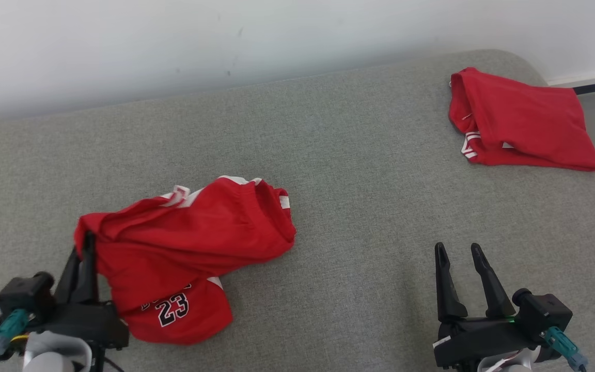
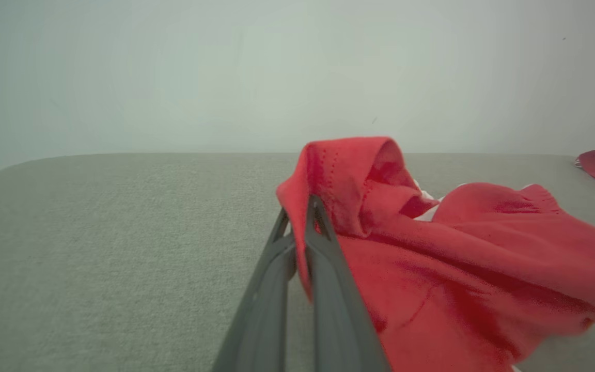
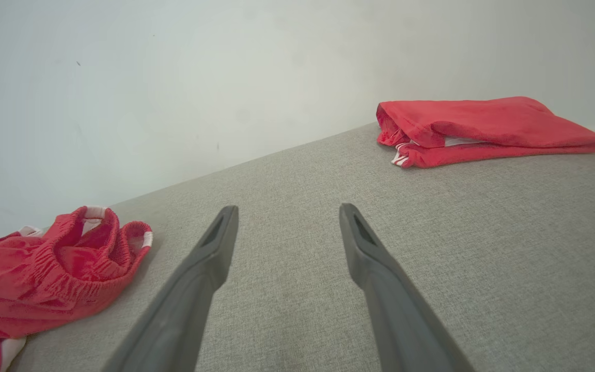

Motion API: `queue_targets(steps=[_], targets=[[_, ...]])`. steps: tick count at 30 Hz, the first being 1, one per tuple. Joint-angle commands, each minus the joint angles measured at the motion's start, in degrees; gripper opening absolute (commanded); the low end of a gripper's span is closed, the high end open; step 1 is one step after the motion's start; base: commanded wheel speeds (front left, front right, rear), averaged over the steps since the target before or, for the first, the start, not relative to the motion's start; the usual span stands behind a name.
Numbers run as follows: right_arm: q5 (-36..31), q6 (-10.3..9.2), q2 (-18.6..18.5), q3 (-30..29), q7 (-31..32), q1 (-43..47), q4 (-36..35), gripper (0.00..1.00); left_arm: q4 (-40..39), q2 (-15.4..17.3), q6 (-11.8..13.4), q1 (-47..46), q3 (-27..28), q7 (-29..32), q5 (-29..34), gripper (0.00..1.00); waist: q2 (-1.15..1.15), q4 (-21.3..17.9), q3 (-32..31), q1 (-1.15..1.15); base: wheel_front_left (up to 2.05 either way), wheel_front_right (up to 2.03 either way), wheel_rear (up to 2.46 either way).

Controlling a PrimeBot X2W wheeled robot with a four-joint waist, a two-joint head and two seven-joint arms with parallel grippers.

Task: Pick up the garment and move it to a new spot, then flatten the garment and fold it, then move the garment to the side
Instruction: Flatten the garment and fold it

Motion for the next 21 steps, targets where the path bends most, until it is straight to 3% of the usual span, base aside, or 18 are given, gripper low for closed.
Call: queue_targets(steps=[1, 7, 8, 9, 10, 21], targets=[[-0.43, -0.16, 0.16, -0.02, -0.25, -0.34, 0.03, 1.0, 0.47, -0.26, 0.21, 0.96, 1.43, -0.16, -0.26, 0.0, -0.01, -0.03, -0.05, -0.01, 0.0, 0.0, 0.0], [-1.36, -0.16, 0.16, -0.28, -0.25, 0.08, 0.57, 1.0, 3.82, -2.34, -0.48, 2.18, 6.12, -0.16, 1.67, 0.0, -0.01, 0.44, -0.99, -0.01, 0.0, 0.0, 0.0], [-1.45, -0.16, 0.16, -0.23, -0.25, 0.17, 0.68, 1.0, 4.5, -2.66, -0.72, 2.29, 6.32, -0.16, 2.16, 0.16, -0.01, 0.58, -1.29, -0.01, 0.0, 0.0, 0.0], [-1.54, -0.16, 0.16, -0.21, -0.26, 0.31, 0.77, 1.0, 4.54, -2.95, -0.84, 2.05, 6.52, -0.16, 2.75, 0.46, -0.01, 0.78, -1.62, -0.01, 0.0, 0.0, 0.0], [-1.49, -0.16, 0.17, -0.12, -0.25, 0.49, 0.85, 1.0, 4.55, -3.31, -1.07, 1.95, 6.83, -0.16, 3.2, 1.0, -0.01, 0.97, -1.94, -0.01, 0.0, 0.0, 0.0], [-0.97, -0.16, 0.15, -0.27, -0.25, 2.38, 1.08, 1.0, -6.35, -7.14, -2.73, 6.54, 11.29, -0.16, 7.81, 1.0, -0.01, 4.43, -5.5, -0.01, 0.0, 0.0, 0.0]])
